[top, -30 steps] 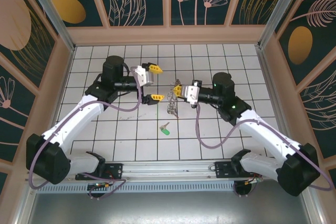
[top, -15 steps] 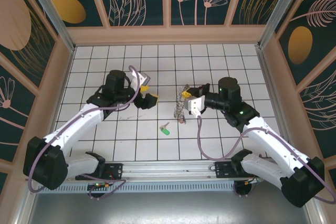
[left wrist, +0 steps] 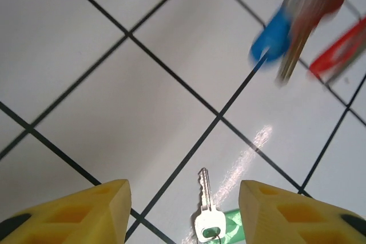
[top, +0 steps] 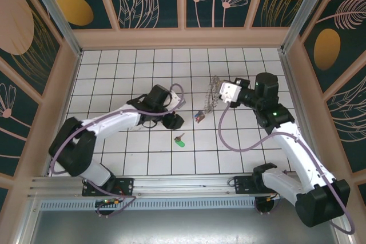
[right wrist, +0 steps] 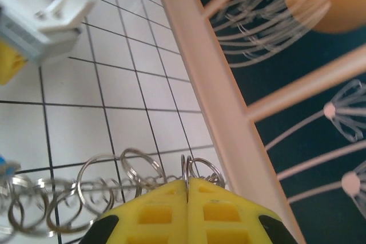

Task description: Put the keys on the keyring

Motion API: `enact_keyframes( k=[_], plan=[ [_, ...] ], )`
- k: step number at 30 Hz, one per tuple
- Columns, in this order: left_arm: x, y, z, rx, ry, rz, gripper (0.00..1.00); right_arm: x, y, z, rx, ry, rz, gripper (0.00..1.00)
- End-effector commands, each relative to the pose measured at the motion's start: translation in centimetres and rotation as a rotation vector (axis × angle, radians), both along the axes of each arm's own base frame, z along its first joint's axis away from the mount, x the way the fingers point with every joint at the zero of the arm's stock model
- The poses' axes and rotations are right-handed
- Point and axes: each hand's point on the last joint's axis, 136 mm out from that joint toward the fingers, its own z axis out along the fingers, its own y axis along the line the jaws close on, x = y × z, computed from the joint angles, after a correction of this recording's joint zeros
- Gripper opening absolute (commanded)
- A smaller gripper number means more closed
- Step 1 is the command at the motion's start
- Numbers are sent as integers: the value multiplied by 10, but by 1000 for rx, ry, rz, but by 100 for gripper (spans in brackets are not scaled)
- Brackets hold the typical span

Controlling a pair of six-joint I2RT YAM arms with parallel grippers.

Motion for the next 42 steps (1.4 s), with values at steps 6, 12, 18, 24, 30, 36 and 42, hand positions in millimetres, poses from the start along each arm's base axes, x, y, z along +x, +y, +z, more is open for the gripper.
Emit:
enact_keyframes(
  k=[6,12,18,24,30,36,42],
  plan=[
    [-69,2,-4,103,89,-328,50,19,-17,30,214,93,-130,0],
    [-59,27,-5,257,-404,-828,51,17,-19,28,265,107,-145,0],
    [-50,32,-45,356,-466,-990,45,15,-21,32,270,103,-157,0],
    [-56,15,-42,250,-523,-1055,40,10,-25,33,248,101,-164,0],
    [-53,20,-50,285,-539,-1064,39,10,-25,33,251,103,-155,0],
    [-56,27,-55,308,-554,-1077,38,10,-20,34,263,102,-122,0],
    [-61,22,-60,274,-518,-1081,39,11,-18,37,262,101,-112,0]
  ],
)
